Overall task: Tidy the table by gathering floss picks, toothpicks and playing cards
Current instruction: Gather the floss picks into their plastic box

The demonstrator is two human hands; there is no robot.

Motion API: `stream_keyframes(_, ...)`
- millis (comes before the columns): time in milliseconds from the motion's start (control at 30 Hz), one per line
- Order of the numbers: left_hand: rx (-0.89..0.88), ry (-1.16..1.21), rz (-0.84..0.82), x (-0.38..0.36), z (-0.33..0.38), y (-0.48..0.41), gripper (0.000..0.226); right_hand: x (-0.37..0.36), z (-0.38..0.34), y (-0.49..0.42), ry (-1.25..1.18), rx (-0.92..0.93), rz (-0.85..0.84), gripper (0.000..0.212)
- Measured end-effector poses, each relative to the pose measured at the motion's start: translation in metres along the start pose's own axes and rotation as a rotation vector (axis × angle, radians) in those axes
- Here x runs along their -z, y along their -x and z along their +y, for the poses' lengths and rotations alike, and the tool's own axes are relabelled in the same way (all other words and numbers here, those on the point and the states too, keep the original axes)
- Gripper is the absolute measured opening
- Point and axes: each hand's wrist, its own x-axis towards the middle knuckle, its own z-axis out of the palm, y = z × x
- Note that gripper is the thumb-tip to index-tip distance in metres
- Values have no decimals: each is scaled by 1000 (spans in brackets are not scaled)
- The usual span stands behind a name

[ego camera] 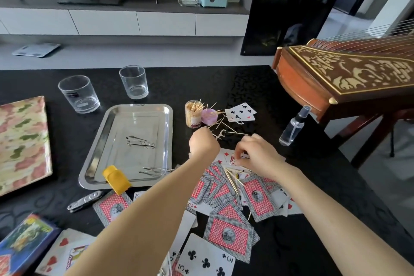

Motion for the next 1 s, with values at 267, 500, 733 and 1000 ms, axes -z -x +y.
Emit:
stream_keyframes(267,-50,-6,46,20,-9,13,7,4,-13,20,-217,-139,86,29)
stream_keyframes(500,-166,219,-90,74,-54,66,15,11,-29,41,-647,-369,195,15)
stream_keyframes(733,-142,264,-182,123,-123,128,13,21,-56,75,-1114,-534,102,6)
stream_keyframes(1000,-183,84,-262,126,-168,173,7,15,-124,107,-1055,-388,-38,4)
